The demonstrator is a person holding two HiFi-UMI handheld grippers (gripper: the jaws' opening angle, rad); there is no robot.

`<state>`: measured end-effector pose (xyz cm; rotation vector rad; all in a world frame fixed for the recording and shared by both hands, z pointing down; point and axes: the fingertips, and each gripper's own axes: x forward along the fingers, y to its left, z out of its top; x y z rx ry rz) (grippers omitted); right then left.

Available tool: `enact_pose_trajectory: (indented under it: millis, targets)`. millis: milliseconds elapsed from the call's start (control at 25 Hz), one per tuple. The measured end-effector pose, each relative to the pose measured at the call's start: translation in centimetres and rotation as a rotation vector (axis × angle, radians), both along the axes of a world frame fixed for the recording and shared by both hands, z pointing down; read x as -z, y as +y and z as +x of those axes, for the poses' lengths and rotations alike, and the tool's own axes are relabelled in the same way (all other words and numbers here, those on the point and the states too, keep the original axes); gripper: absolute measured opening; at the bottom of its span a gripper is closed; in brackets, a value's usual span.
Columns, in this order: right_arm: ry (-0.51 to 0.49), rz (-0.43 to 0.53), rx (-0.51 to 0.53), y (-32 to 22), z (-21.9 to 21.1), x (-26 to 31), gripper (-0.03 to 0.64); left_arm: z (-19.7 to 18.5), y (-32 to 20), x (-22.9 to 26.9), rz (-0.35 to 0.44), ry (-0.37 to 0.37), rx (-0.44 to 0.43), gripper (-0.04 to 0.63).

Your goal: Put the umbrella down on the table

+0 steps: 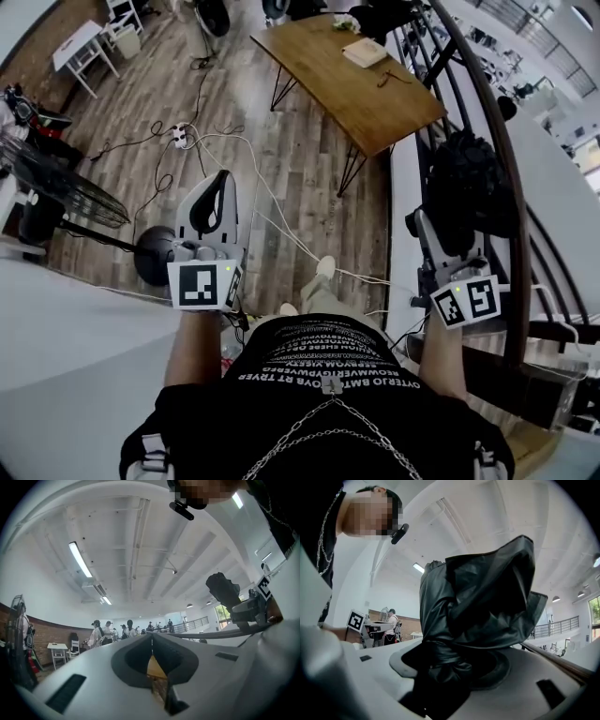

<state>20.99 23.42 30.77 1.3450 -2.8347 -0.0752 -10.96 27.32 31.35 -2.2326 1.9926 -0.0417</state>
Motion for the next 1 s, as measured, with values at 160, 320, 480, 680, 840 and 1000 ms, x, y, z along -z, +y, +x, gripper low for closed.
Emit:
enact_pose_trajectory:
  millis: [160,320,480,680,840,1000]
  targets:
    - [0.000,-0.004,0.018,-2.5,0.2,-0.8,0.273,0.5,-2.2,0.9,0.023,-0.008,-0.001,0.029]
    - [-0.016,-0.023,0.037,-5.8,-1.1,0.2,0.273,-0.7,-4.5,2.1,0.013,-0.021,0.004,0.029]
    - [-0.039,-0.029,0.053,-9.0,-1.6,0.2,0.273,-1.3,-6.9,2.4,0.010,-0.024,0.019,0.029]
    - [-0.048,-0.034,0.066,-12.1,-1.2,0.3,0.273,-0.5,-9.8,2.7,0.014,-0.019,0.004,0.029]
    - [-0.045,-0.039,0.074,-14.6,-0.6,-0.3,0.273,0.7,-12.7,2.4,0.013,-0.006,-0.031,0.029]
    - [-0.032,-0.052,0.085,-18.0,-0.2,-0.7,0.273,1.5,-16.7,1.6,-0.033,-0.006,-0.033,0.029]
